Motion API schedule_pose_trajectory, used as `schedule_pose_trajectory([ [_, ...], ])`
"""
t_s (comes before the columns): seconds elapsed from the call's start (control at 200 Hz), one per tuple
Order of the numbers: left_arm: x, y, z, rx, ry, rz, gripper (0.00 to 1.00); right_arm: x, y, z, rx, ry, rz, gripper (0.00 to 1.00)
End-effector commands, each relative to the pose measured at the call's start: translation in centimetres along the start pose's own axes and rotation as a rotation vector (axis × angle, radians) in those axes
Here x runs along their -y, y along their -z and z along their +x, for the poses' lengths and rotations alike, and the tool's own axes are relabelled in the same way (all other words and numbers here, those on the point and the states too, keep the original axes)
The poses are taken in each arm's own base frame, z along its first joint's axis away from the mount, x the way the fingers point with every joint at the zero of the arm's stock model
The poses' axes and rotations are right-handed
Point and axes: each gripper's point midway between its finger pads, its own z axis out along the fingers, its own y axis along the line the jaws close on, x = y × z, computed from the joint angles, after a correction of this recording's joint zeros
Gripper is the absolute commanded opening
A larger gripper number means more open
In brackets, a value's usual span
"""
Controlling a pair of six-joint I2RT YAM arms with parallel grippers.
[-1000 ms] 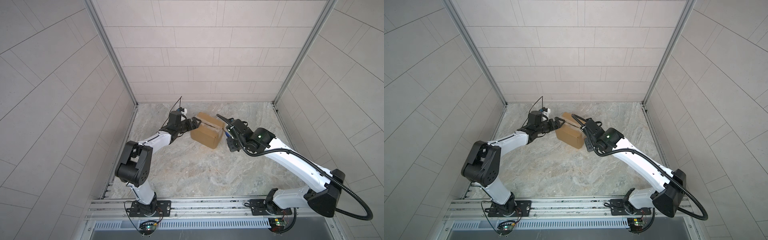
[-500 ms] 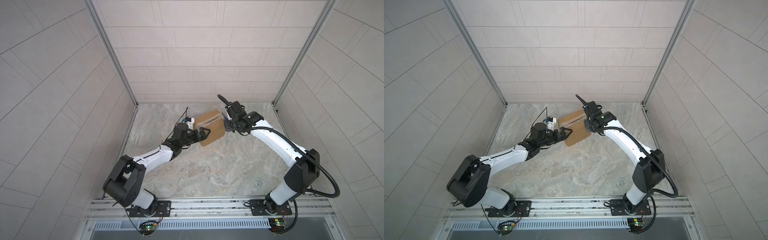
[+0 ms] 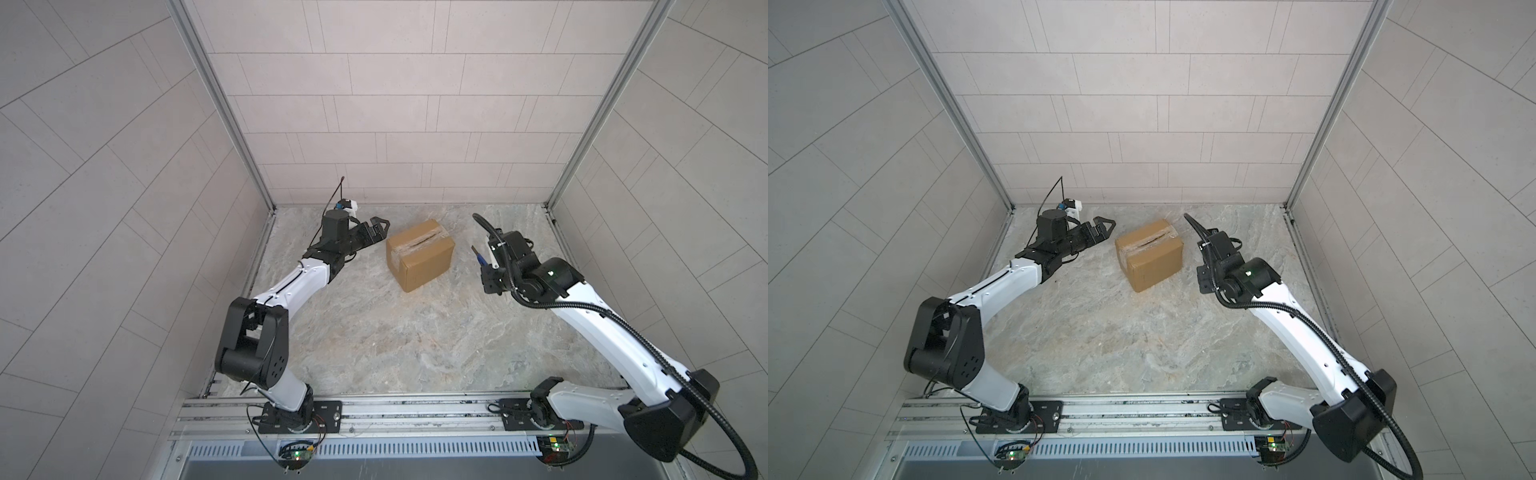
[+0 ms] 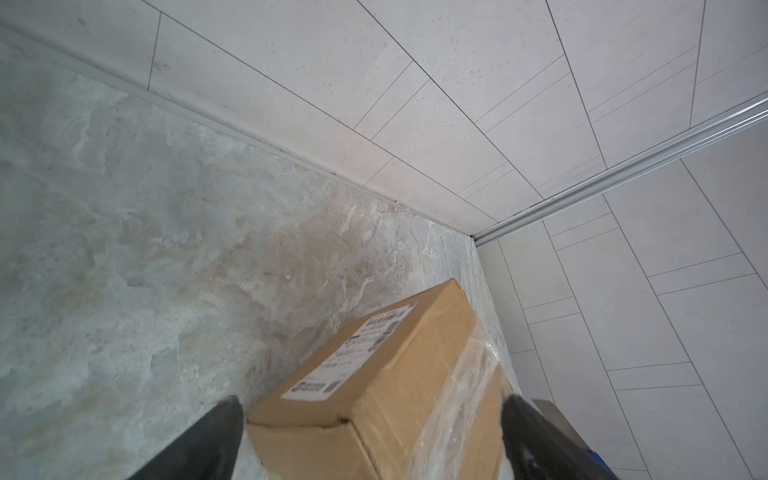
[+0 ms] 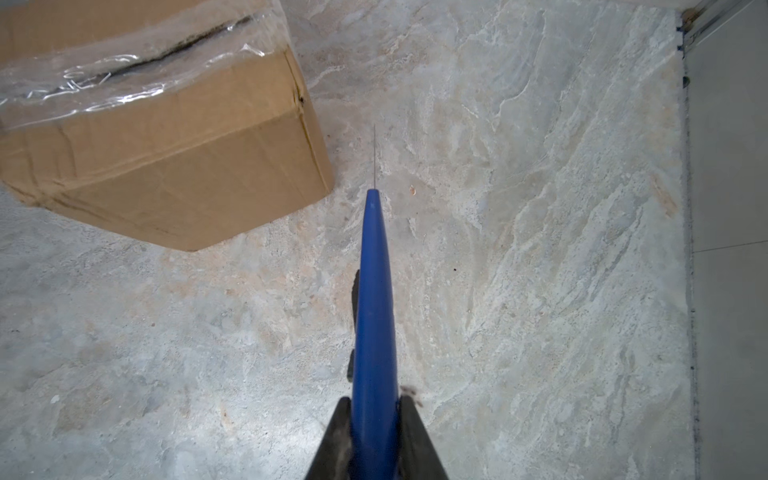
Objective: Unpack the express box
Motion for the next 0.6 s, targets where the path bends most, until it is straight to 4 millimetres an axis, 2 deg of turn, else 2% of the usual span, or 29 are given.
schedule_pose_trajectory([
  [0.0, 0.1, -2.0, 0.4, -0.059, -0.032, 0.024, 1.0, -1.1, -0.1, 0.7, -0.018, -0.029, -0.013, 0.0],
  [0.17, 0.0, -4.0, 1.6, -0.099, -0.003, 0.06, 1.0, -3.6, -1.3, -0.6, -0.002, -0.055, -0.095, 0.0],
  [0.305, 1.5, -4.3, 3.2, -0.125, -0.012, 0.104, 1.0, -4.4, -2.1, -2.2, 0.017, -0.039, -0.1, 0.0],
  [0.431, 3.4, -3.8, 4.5, -0.14, -0.014, 0.158, 1.0, -5.0, -2.7, -3.4, 0.028, -0.021, -0.105, 0.0],
  [0.596, 4.6, -2.3, 6.0, -0.135, 0.022, 0.211, 1.0, -5.4, -3.6, -4.8, 0.032, 0.006, -0.108, 0.0],
])
